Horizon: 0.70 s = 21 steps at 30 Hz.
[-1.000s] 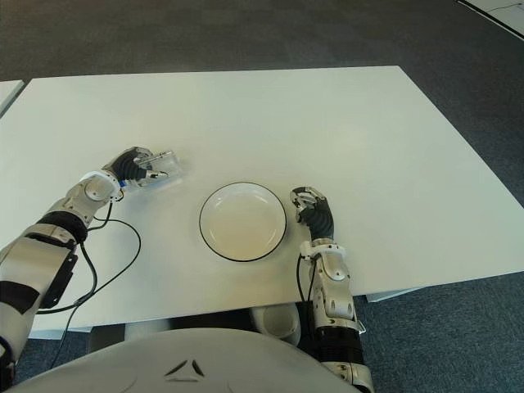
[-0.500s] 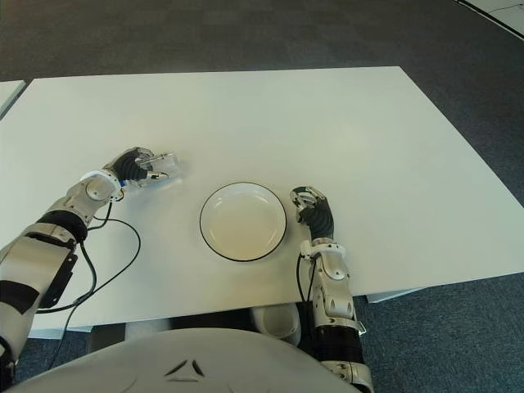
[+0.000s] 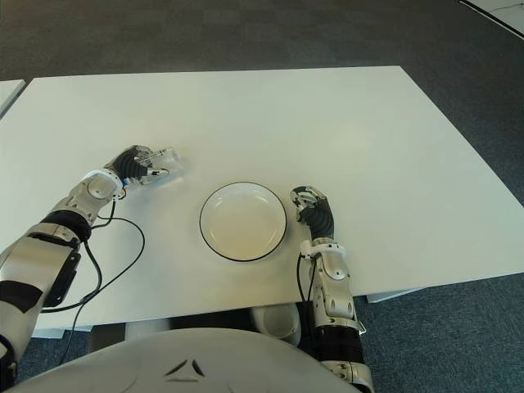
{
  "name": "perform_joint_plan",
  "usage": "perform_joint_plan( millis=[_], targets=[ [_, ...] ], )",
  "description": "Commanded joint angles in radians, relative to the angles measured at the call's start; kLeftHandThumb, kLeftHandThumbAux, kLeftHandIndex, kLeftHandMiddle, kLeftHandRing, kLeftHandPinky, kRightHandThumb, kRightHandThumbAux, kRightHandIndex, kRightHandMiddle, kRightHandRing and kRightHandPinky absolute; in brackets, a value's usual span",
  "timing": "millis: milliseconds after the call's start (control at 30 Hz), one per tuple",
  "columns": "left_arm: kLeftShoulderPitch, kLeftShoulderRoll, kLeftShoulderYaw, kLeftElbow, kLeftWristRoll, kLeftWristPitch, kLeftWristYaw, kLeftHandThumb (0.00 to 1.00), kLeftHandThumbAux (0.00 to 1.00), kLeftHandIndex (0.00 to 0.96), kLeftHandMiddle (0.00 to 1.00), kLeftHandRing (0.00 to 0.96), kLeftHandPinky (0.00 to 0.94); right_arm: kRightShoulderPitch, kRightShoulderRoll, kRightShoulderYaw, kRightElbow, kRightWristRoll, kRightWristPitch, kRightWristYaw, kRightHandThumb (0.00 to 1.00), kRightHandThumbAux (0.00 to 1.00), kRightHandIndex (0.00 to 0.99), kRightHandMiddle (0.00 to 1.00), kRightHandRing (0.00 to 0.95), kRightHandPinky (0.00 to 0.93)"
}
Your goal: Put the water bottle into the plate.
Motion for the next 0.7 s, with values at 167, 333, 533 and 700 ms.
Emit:
perform_joint_plan(
  millis=[167, 333, 533, 700],
  targets=[
    [0.016, -0.005, -0.002, -0.073, -0.002, -0.023, -0.035, 0.852, 0.670, 0.395, 0.537, 0.870, 0.839, 0.025, 0.004, -0.004, 0.042, -0.006, 0.039, -0.004, 0.699, 0.734, 0.436, 0.856, 0.853, 0.833],
    [0.014, 0.003, 0.013, -0.122, -0.019, -0.067, -0.044, 0.852, 0.670, 0.395, 0.536, 0.873, 0.839, 0.025, 0.006, -0.005, 0.040, -0.008, 0.041, -0.007, 0.699, 0.734, 0.436, 0.858, 0.856, 0.838],
    [0.035, 0.011, 0.039, -0.251, -0.047, -0.089, -0.077, 0.852, 0.670, 0.396, 0.535, 0.877, 0.843, 0.021, 0.013, -0.009, 0.047, 0.001, 0.038, -0.004, 0.700, 0.734, 0.436, 0.859, 0.857, 0.840],
    [0.074, 0.014, 0.049, -0.394, -0.052, -0.069, -0.094, 0.852, 0.670, 0.396, 0.534, 0.878, 0.841, 0.019, 0.017, -0.011, 0.051, 0.004, 0.037, -0.004, 0.700, 0.734, 0.436, 0.859, 0.858, 0.842]
  ],
)
